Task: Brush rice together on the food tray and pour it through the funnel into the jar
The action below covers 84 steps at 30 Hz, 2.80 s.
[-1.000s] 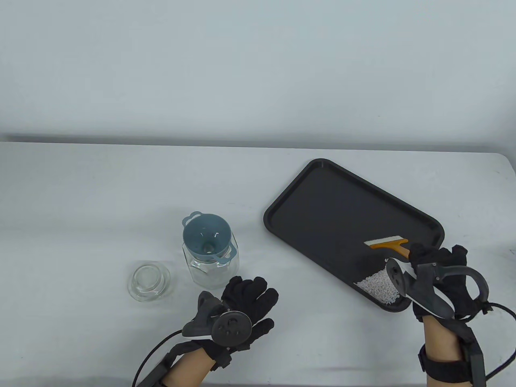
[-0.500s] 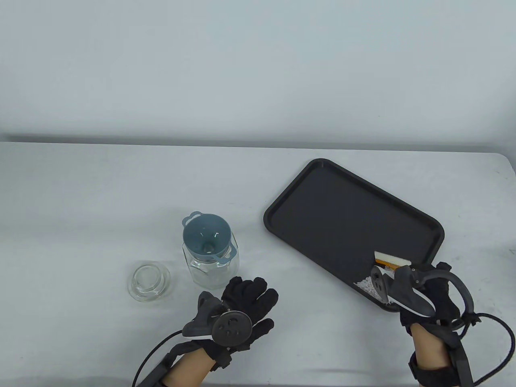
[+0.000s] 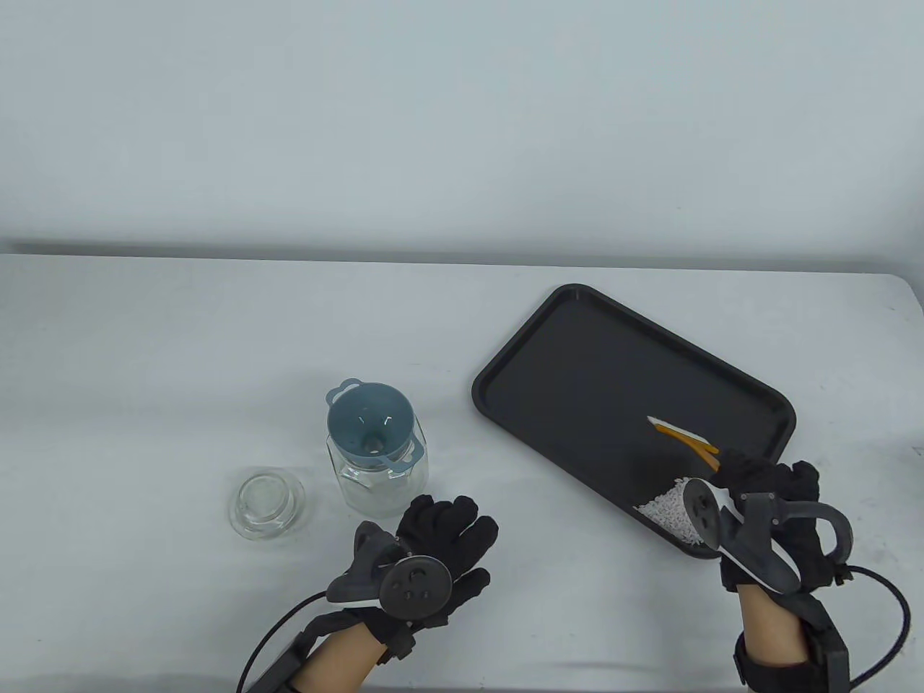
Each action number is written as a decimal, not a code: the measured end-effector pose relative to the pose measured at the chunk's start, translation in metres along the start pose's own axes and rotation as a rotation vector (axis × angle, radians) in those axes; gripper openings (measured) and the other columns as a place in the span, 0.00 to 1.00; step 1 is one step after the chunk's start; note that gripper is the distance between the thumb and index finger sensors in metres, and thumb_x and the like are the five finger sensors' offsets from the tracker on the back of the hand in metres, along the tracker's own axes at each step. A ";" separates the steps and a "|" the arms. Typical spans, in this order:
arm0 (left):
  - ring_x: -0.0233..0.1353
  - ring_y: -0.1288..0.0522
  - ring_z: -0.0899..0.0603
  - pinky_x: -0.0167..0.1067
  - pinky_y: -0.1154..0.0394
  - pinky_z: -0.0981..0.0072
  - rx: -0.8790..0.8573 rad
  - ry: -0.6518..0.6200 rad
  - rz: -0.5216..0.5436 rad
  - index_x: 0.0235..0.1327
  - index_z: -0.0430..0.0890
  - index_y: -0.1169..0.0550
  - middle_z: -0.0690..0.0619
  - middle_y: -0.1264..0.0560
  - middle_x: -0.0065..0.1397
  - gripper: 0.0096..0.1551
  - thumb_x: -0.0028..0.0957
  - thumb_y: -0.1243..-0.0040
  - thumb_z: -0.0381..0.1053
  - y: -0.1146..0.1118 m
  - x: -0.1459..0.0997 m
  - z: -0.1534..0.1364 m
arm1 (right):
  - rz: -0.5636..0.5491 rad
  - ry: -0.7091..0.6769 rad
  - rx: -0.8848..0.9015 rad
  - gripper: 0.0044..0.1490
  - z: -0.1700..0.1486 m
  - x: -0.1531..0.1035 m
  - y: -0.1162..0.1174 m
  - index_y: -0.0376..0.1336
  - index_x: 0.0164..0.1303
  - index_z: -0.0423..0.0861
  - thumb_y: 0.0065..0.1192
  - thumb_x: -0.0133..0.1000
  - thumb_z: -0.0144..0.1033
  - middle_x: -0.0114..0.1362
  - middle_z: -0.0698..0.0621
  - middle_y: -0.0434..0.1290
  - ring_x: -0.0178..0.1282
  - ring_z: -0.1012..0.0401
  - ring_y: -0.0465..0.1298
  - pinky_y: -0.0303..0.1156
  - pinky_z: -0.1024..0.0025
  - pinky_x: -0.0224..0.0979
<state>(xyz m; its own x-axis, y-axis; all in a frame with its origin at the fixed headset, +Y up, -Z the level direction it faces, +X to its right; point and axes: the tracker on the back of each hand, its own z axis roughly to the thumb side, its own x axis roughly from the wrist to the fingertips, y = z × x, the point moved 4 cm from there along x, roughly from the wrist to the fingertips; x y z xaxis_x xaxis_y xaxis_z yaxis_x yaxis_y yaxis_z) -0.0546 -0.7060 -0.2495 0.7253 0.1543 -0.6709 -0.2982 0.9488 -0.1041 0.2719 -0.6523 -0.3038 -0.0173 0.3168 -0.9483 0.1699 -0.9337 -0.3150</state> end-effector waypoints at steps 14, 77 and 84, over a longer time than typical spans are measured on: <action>0.70 0.34 0.15 0.66 0.47 0.17 -0.009 0.007 -0.003 0.79 0.35 0.34 0.23 0.38 0.77 0.40 0.58 0.49 0.55 -0.001 0.000 -0.002 | 0.318 0.033 1.124 0.30 0.053 -0.006 0.070 0.72 0.51 0.31 0.55 0.55 0.41 0.44 0.48 0.82 0.36 0.56 0.84 0.72 0.45 0.54; 0.70 0.34 0.15 0.66 0.47 0.17 -0.023 0.014 -0.038 0.79 0.35 0.34 0.23 0.37 0.77 0.40 0.58 0.49 0.55 -0.007 0.002 -0.003 | 0.335 0.073 0.556 0.35 0.030 -0.005 0.075 0.73 0.48 0.32 0.54 0.56 0.51 0.43 0.45 0.85 0.34 0.50 0.86 0.71 0.44 0.53; 0.70 0.34 0.15 0.66 0.47 0.17 -0.020 0.012 -0.040 0.79 0.35 0.34 0.23 0.37 0.77 0.40 0.58 0.49 0.55 -0.008 0.002 -0.002 | 0.203 0.337 0.302 0.37 -0.040 -0.005 0.073 0.71 0.53 0.30 0.55 0.55 0.50 0.46 0.42 0.83 0.35 0.49 0.84 0.70 0.43 0.53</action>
<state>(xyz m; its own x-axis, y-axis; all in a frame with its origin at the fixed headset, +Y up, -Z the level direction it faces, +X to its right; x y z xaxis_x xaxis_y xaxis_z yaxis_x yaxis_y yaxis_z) -0.0523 -0.7136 -0.2517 0.7291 0.1128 -0.6750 -0.2818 0.9483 -0.1459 0.3238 -0.7152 -0.3202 0.3142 0.1133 -0.9426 -0.1569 -0.9730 -0.1693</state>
